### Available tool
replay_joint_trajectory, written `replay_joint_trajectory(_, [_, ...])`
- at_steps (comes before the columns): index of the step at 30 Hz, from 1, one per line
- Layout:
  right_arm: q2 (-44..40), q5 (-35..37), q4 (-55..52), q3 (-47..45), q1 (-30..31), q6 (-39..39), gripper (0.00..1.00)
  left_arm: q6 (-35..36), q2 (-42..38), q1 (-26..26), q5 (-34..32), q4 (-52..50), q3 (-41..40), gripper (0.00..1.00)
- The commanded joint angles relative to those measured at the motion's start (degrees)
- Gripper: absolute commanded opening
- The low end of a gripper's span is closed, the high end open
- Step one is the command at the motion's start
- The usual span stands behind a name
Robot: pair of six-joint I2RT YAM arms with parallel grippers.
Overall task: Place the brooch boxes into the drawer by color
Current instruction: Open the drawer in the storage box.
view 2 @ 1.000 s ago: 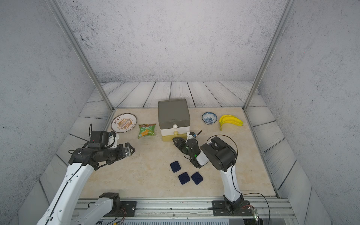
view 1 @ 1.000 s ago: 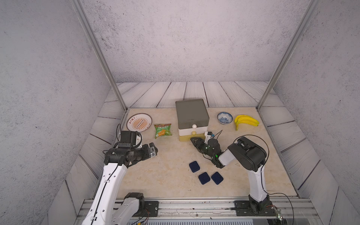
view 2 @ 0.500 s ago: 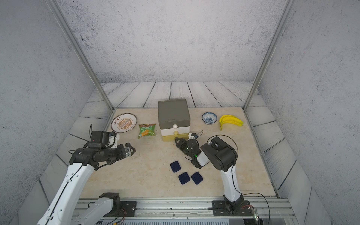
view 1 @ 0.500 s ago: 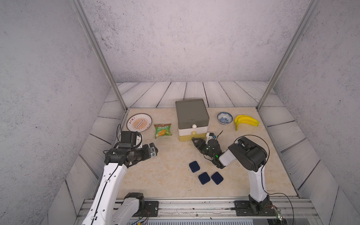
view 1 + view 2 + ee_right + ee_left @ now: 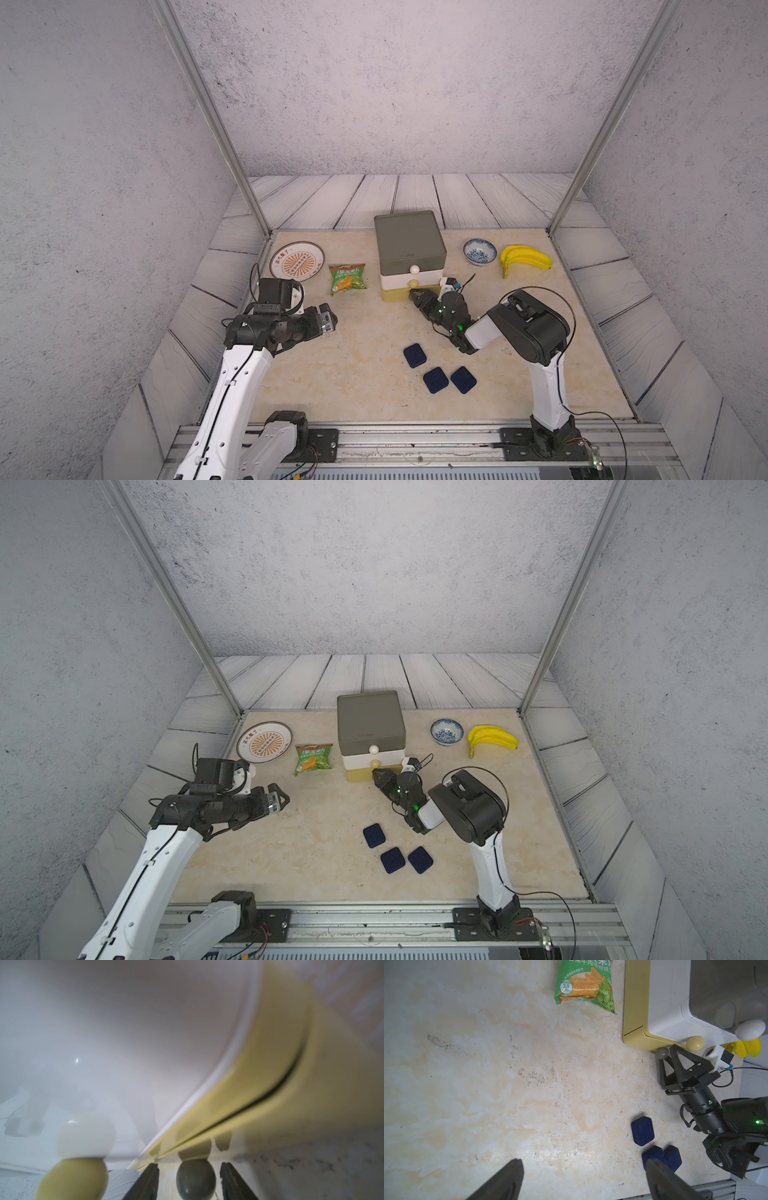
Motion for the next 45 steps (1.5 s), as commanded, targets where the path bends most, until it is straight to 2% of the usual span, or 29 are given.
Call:
replay_joint_trajectory(1, [1.69,-1.00,0.01,2.40,0.14,-0.15,0.52,0.60,0.31,0.47,-0.23,0.18,-0.48,0.98])
replay_joint_trajectory(13, [2.40,-1.57,-2.50,3.26,0.21,-0.21,0.51,0.78,0.47,0.49,-0.24,0.53,-0.87,0.98])
replay_joint_trajectory(33, [0.28,0.45,-3.60,-3.53,0.43,2.38,0.52,0.51,1.02,0.45,0.01,1.00,-1.11,0.98])
replay_joint_trajectory(45, [1.70,0.44,-3.28,0.72,0.40,1.07,0.53,0.90,0.98,0.49,-0.64,0.37,-0.75,0.98])
